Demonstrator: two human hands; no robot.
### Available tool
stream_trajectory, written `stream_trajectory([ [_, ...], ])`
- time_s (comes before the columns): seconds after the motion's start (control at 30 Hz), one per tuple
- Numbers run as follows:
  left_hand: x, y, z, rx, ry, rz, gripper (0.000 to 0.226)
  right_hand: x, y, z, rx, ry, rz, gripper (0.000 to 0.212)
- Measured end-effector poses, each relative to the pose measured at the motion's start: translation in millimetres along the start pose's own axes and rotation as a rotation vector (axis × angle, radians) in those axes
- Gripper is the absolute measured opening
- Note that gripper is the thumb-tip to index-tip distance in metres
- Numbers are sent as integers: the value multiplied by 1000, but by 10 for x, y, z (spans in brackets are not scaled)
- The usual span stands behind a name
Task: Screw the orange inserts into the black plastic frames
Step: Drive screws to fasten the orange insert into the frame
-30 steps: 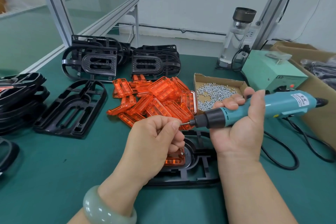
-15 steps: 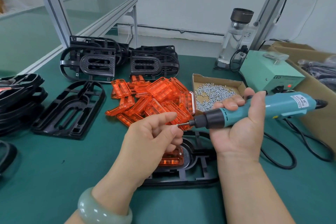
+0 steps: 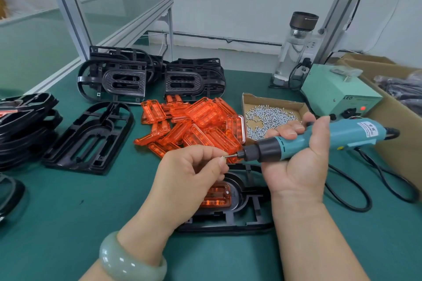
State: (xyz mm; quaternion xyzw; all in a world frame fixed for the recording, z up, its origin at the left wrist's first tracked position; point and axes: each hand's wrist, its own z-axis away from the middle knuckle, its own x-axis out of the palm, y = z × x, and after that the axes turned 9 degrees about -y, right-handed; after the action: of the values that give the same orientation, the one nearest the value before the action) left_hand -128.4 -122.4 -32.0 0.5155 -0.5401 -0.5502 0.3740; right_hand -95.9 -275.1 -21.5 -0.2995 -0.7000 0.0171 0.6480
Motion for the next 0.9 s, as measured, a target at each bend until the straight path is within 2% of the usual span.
stream_trajectory([
  [0.17, -191, -4, 46, 55, 68, -191, 25, -40, -83, -40, -18, 25, -17, 16],
  [0.23, -361, -37, 81, -3, 45, -348, 24, -53, -112, -59, -23, 35, -36, 17],
  [0.33, -572, -125, 150, -164, -87, -513, 24, -48, -125, -71, -39, 47, -34, 17],
  [0.4, -626, -170, 188, -222, -157, -548, 28, -42, -120, -64, -39, 45, -29, 17],
  [0.5, -626, -204, 204, -214, -225, -597, 33, -45, -111, -50, -29, 52, -27, 16],
  [0.9, -488, -257, 97, -187, -277, -689, 43, -21, -44, -21, 3, 20, 51, 16],
])
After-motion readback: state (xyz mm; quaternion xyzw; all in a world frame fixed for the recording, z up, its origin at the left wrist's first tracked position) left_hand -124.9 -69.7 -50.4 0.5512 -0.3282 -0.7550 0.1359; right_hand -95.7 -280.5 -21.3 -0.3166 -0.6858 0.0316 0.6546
